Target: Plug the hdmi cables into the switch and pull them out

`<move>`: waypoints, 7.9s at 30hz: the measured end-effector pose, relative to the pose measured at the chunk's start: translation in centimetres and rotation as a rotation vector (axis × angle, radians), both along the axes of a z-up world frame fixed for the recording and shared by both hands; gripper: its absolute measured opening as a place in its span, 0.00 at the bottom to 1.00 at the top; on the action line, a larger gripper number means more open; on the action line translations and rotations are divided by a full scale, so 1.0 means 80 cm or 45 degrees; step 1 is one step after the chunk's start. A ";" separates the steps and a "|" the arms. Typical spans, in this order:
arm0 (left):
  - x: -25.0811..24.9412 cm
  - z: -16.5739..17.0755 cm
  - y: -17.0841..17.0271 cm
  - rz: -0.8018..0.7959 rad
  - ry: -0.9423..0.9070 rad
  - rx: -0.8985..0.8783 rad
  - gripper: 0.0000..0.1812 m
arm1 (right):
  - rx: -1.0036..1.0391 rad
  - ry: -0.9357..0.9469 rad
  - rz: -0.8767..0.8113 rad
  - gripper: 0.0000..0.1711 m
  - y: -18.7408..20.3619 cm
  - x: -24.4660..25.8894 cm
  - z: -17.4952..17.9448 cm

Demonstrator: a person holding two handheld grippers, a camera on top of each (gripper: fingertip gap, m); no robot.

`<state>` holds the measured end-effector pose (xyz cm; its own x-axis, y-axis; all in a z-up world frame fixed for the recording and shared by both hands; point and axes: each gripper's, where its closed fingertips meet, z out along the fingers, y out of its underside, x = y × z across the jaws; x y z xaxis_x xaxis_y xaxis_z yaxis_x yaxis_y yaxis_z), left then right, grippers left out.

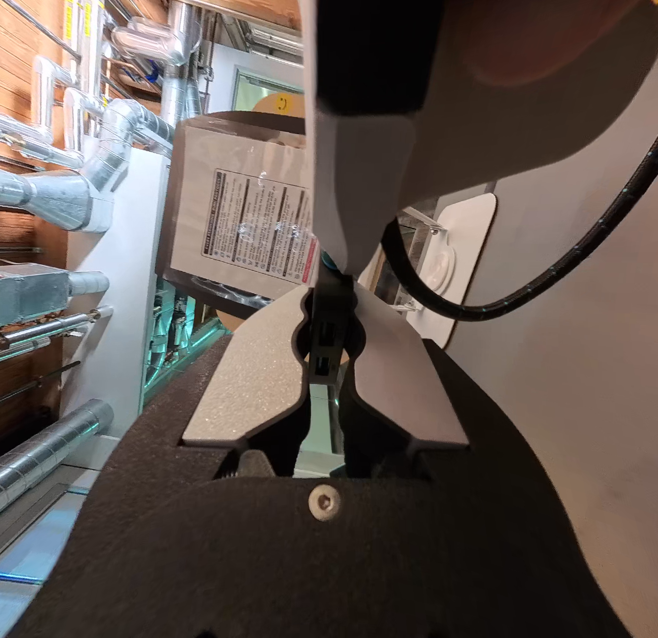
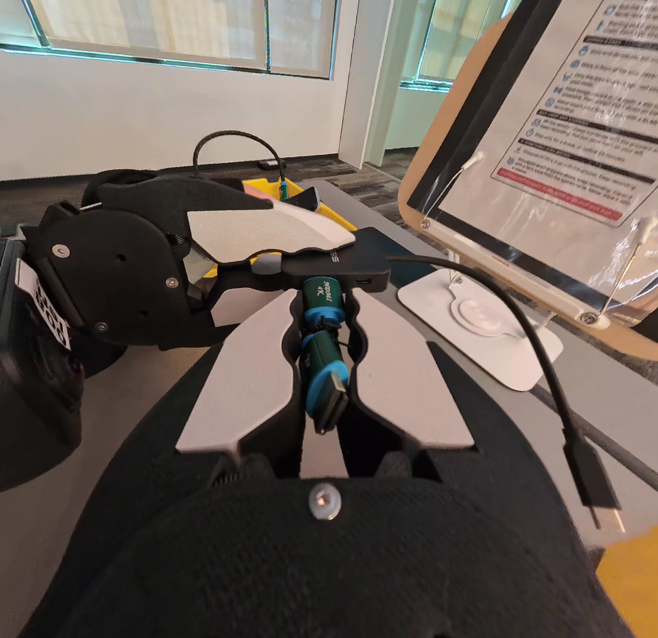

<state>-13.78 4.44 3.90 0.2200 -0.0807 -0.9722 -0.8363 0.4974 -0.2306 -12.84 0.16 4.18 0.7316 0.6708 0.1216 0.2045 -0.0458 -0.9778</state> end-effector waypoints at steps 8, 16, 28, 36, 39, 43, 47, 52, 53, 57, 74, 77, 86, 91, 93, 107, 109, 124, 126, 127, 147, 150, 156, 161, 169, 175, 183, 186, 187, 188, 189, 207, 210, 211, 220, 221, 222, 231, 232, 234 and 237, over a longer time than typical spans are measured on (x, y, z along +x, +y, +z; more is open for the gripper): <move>0.002 0.006 -0.006 0.012 -0.011 -0.019 0.08 | 0.035 0.020 -0.017 0.13 -0.005 0.001 0.005; 0.010 -0.008 -0.010 -0.004 0.053 0.073 0.07 | 0.027 -0.121 -0.012 0.13 -0.008 -0.009 -0.009; -0.071 -0.041 0.066 0.459 0.060 -0.248 0.06 | 0.016 0.034 -0.029 0.13 -0.008 0.008 0.003; -0.076 0.060 0.024 0.074 -0.294 -0.163 0.08 | 0.031 0.025 0.018 0.13 -0.014 0.019 0.041; -0.049 0.076 -0.013 -0.052 -0.190 0.007 0.07 | 0.027 -0.037 0.046 0.13 -0.016 0.023 0.036; -0.048 0.073 -0.015 -0.027 -0.156 -0.007 0.08 | 0.074 -0.096 0.127 0.13 -0.031 0.035 0.055; -0.060 0.074 -0.006 0.004 -0.157 -0.054 0.07 | -0.085 -0.183 0.131 0.13 -0.051 0.105 0.072; -0.071 0.069 0.001 0.040 -0.130 -0.120 0.07 | -0.565 -0.048 0.077 0.13 -0.074 0.230 0.032; -0.072 0.066 0.003 0.045 -0.118 -0.135 0.08 | -0.673 -0.066 0.065 0.13 -0.079 0.249 0.011; -0.067 0.052 0.005 0.036 -0.089 -0.220 0.07 | -1.044 -0.165 0.028 0.13 -0.080 0.301 -0.080; -0.016 0.027 -0.029 -0.213 -0.050 -0.304 0.07 | -0.269 -0.023 0.170 0.33 -0.050 0.296 0.027; -0.007 0.028 -0.042 -0.307 -0.058 -0.299 0.07 | 0.138 -0.098 0.249 0.33 -0.065 0.233 0.092; 0.022 0.004 -0.082 -0.459 0.125 -0.258 0.08 | 0.890 -1.005 0.289 0.25 -0.103 0.031 0.056; 0.039 -0.015 -0.099 -0.483 0.236 -0.243 0.08 | 0.921 -1.252 0.342 0.19 -0.093 0.008 0.007; 0.044 -0.017 -0.107 -0.523 0.220 -0.279 0.08 | 0.932 -1.258 0.344 0.18 -0.088 0.008 0.002; 0.015 0.029 -0.082 -0.479 -0.148 -0.477 0.25 | 0.621 -1.230 -0.112 0.09 -0.032 0.159 0.050; -0.003 0.043 -0.072 -0.448 -0.214 -0.523 0.25 | 0.427 -1.155 -0.241 0.09 -0.009 0.234 0.042; -0.070 0.080 -0.038 -0.318 -0.370 -0.580 0.23 | -0.251 -1.459 -0.026 0.09 0.084 0.406 -0.185; -0.085 0.081 -0.029 -0.275 -0.391 -0.591 0.24 | -0.253 -1.507 -0.079 0.10 0.091 0.415 -0.193; -0.093 0.083 -0.024 -0.251 -0.403 -0.594 0.24 | -0.228 -1.515 -0.108 0.15 0.093 0.417 -0.189; -0.316 -0.014 0.109 0.489 -0.688 -0.942 0.22 | 0.388 -1.250 -0.210 0.15 0.024 0.283 0.012; -0.309 -0.047 0.130 0.512 -0.568 -0.938 0.23 | 0.391 -1.250 -0.183 0.15 0.023 0.273 0.010; -0.305 -0.078 0.189 0.586 -0.045 -0.815 0.28 | 0.377 -1.229 -0.191 0.15 0.026 0.282 0.011; -0.314 -0.107 0.210 0.547 0.246 -1.053 0.31 | 0.350 -1.239 -0.193 0.15 0.030 0.291 0.004; -0.320 -0.131 0.222 0.540 0.299 -1.195 0.34 | 0.305 -1.259 -0.206 0.15 0.036 0.303 -0.006; -0.330 -0.141 0.225 0.557 0.389 -1.024 0.35 | 0.293 -1.273 -0.205 0.15 0.040 0.302 -0.009; -0.332 -0.156 0.218 0.512 0.418 -1.006 0.29 | 0.278 -1.306 -0.184 0.15 0.043 0.295 -0.019; -0.346 -0.168 0.217 0.561 0.510 -1.039 0.26 | 0.268 -1.317 -0.183 0.15 0.045 0.295 -0.022; -0.346 -0.168 0.216 0.564 0.513 -1.053 0.26 | 0.265 -1.318 -0.182 0.15 0.045 0.295 -0.023; -0.346 -0.167 0.216 0.561 0.503 -1.075 0.25 | 0.263 -1.319 -0.184 0.15 0.045 0.296 -0.023; -0.345 -0.165 0.215 0.561 0.490 -1.104 0.24 | 0.262 -1.318 -0.185 0.15 0.046 0.297 -0.023; -0.402 -0.066 0.246 0.754 0.203 -1.296 0.26 | 0.190 -1.350 -0.183 0.15 0.050 0.308 -0.039; -0.416 -0.067 0.251 0.793 0.134 -1.399 0.27 | 0.173 -1.354 -0.177 0.15 0.051 0.308 -0.044; -0.422 -0.068 0.254 0.809 0.149 -1.401 0.27 | 0.170 -1.357 -0.177 0.15 0.051 0.308 -0.045; -0.435 -0.099 0.261 0.856 0.607 -1.315 0.25 | 0.143 -1.358 -0.176 0.15 0.055 0.313 -0.052; -0.434 -0.099 0.263 0.849 0.612 -1.295 0.24 | 0.139 -1.361 -0.175 0.15 0.055 0.314 -0.053; -0.434 -0.098 0.264 0.843 0.612 -1.288 0.24 | 0.136 -1.363 -0.176 0.15 0.055 0.314 -0.054; -0.481 -0.113 0.268 0.998 0.657 -1.291 0.02 | 0.141 -1.342 -0.162 0.15 0.058 0.309 -0.056; -0.479 -0.109 0.269 0.993 0.628 -1.285 0.02 | 0.150 -1.315 -0.159 0.15 0.059 0.304 -0.053; -0.476 -0.094 0.268 0.968 0.573 -1.245 0.02 | 0.164 -1.218 -0.134 0.15 0.058 0.286 -0.045; -0.463 -0.054 0.263 0.892 0.501 -1.080 0.02 | 0.207 -0.975 -0.070 0.15 0.051 0.228 -0.014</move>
<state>-50.80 25.52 -0.39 0.1696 -0.7175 -0.6756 -0.9544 -0.2904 0.0688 5.41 4.20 3.04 0.4360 0.5664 0.6993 0.8261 0.0563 -0.5607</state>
